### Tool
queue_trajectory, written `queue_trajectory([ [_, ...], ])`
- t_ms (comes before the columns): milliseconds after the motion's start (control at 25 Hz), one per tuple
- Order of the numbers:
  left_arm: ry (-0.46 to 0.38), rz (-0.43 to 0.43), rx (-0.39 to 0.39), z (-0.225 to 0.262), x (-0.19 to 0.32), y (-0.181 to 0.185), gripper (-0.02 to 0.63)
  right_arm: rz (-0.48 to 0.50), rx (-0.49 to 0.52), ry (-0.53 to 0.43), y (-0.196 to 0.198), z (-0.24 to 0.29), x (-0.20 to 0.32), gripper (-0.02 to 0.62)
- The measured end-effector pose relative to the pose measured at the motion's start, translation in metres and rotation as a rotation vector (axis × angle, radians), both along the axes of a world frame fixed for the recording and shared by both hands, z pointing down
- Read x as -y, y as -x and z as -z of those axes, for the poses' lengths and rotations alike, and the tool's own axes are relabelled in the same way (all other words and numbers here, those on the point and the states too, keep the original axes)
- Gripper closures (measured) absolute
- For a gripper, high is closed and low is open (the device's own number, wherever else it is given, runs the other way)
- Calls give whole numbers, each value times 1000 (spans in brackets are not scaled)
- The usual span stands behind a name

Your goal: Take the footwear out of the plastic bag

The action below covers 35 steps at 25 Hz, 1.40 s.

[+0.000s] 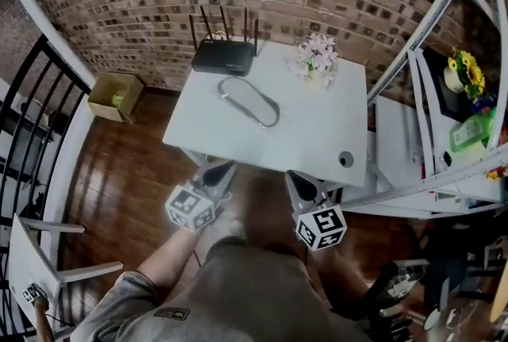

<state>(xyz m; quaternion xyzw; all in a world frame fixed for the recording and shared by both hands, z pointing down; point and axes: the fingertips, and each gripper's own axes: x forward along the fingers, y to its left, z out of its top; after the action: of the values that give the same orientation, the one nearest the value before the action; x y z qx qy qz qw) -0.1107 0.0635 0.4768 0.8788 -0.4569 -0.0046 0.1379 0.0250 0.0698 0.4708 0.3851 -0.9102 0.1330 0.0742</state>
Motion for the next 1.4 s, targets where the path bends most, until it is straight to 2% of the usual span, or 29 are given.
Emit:
queue_trajectory([
  [200,19,-41,25,-13,41,22,604,-45,-26,15,15,-5,31,581],
  [440,58,-48,50,-30,81,28,604,-55,-37,44,15,-21,70,581],
  [1000,155,22,190,-78,156,28,604,54,-63,133,8,-79,170,581],
  [1280,167,-42,280,-105,182,42,604,47,-103,180,20,-97,198,581],
  [1400,144,-117,389,-114,192,45,604,32,-127,199,26,-102,205,581],
])
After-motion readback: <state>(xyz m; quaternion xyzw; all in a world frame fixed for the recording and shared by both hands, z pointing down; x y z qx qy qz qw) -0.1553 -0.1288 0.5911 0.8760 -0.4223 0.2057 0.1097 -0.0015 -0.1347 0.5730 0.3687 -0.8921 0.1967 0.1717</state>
